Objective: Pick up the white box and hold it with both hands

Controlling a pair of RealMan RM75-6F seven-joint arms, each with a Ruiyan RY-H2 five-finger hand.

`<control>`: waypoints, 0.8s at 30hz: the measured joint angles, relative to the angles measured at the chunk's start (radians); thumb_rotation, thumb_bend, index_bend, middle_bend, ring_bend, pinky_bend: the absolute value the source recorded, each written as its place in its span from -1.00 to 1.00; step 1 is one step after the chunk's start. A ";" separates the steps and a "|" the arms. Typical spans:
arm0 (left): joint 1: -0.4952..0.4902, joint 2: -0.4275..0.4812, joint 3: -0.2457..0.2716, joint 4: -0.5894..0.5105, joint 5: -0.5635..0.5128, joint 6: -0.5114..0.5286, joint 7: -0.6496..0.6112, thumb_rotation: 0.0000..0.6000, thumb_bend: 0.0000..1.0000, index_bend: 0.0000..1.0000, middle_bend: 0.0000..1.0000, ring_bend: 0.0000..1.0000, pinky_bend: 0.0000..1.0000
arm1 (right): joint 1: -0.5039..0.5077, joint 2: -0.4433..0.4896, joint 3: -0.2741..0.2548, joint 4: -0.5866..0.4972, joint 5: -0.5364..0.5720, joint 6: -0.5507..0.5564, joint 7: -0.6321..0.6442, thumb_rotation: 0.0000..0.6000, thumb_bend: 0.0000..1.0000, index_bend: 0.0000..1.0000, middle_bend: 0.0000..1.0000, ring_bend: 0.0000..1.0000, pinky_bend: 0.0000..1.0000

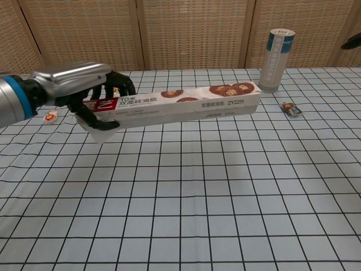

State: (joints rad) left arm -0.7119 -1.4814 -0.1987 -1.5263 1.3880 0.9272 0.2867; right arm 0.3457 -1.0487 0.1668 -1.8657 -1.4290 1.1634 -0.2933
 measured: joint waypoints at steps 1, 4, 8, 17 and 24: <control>-0.018 -0.015 -0.010 0.000 -0.015 -0.011 0.021 1.00 -0.03 0.29 -0.03 0.01 0.30 | 0.022 0.004 0.010 -0.019 0.023 -0.024 -0.024 1.00 -1.00 -1.00 -1.00 -1.00 -1.00; -0.069 -0.071 -0.041 0.006 -0.067 -0.037 0.077 1.00 -0.04 0.29 -0.03 0.01 0.30 | 0.075 0.011 0.032 -0.062 0.089 -0.074 -0.074 1.00 -1.00 -1.00 -1.00 -1.00 -1.00; -0.135 -0.140 -0.080 0.018 -0.139 -0.065 0.116 1.00 -0.04 0.29 -0.03 0.01 0.30 | 0.135 0.007 0.057 -0.099 0.189 -0.120 -0.153 1.00 -1.00 -1.00 -1.00 -1.00 -1.00; -0.215 -0.204 -0.114 -0.002 -0.227 -0.054 0.206 1.00 -0.04 0.29 -0.03 0.01 0.30 | 0.259 -0.073 0.078 -0.104 0.450 -0.150 -0.330 1.00 -1.00 -1.00 -1.00 -1.00 -1.00; -0.233 -0.206 -0.117 -0.042 -0.278 -0.026 0.219 1.00 -0.04 0.29 -0.03 0.01 0.30 | 0.318 -0.153 0.066 -0.078 0.534 -0.105 -0.412 1.00 -1.00 -1.00 -1.00 -1.00 -1.00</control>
State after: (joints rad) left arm -0.9446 -1.6870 -0.3158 -1.5688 1.1096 0.9016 0.5054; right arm 0.6642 -1.2020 0.2332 -1.9441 -0.8954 1.0585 -0.7048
